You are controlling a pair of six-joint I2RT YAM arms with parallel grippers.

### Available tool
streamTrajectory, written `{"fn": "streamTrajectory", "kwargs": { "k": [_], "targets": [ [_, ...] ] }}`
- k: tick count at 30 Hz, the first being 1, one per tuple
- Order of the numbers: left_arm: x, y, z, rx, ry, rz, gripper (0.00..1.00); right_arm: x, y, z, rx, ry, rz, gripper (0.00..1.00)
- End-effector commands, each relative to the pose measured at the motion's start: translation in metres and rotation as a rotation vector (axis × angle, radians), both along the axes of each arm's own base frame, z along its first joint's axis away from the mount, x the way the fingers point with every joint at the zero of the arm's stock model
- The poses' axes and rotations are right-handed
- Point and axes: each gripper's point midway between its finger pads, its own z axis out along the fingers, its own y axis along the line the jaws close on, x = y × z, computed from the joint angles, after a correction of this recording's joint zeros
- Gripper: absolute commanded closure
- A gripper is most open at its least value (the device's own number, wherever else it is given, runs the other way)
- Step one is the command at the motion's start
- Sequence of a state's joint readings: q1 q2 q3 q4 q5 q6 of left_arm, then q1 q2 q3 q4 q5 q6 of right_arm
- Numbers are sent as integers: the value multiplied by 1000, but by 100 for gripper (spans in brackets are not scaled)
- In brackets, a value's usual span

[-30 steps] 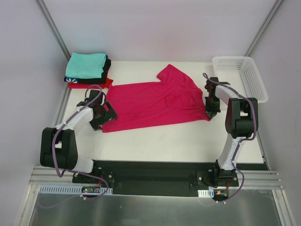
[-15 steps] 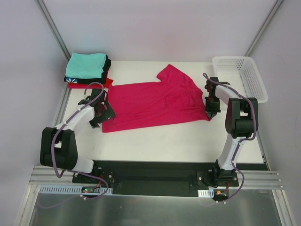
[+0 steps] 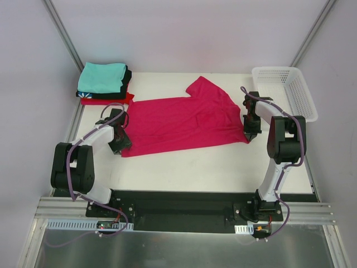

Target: Fold and stack the t-shirts

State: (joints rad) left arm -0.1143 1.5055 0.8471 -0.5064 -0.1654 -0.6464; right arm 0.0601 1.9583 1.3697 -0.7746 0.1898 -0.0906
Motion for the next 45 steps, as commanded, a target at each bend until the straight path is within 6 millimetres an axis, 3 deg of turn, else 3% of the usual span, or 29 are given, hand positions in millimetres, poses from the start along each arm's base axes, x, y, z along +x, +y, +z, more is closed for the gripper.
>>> {"fn": "streamTrajectory", "kwargs": {
  "k": [1, 10, 12, 13, 20, 29, 45],
  "targets": [
    [-4, 3, -7, -6, 9, 25, 58, 0, -4, 8, 2, 7, -11, 99],
    [-23, 7, -16, 6, 27, 27, 76, -3, -12, 4, -14, 26, -30, 99],
    [-26, 7, -16, 6, 21, 29, 87, -5, -13, 3, -14, 31, -32, 99],
    [-26, 7, -17, 8, 21, 29, 99, -5, -13, 3, -16, 32, -31, 99],
    [-28, 19, -14, 28, 22, 50, 100, -18, -25, 3, -59, 59, -48, 99],
    [-32, 26, -13, 16, 28, 102, 100, -51, -32, 5, -76, 88, -77, 99],
    [-59, 8, -21, -93, 58, 141, 100, -110, -31, -9, -81, 144, -115, 99]
  ]
}}
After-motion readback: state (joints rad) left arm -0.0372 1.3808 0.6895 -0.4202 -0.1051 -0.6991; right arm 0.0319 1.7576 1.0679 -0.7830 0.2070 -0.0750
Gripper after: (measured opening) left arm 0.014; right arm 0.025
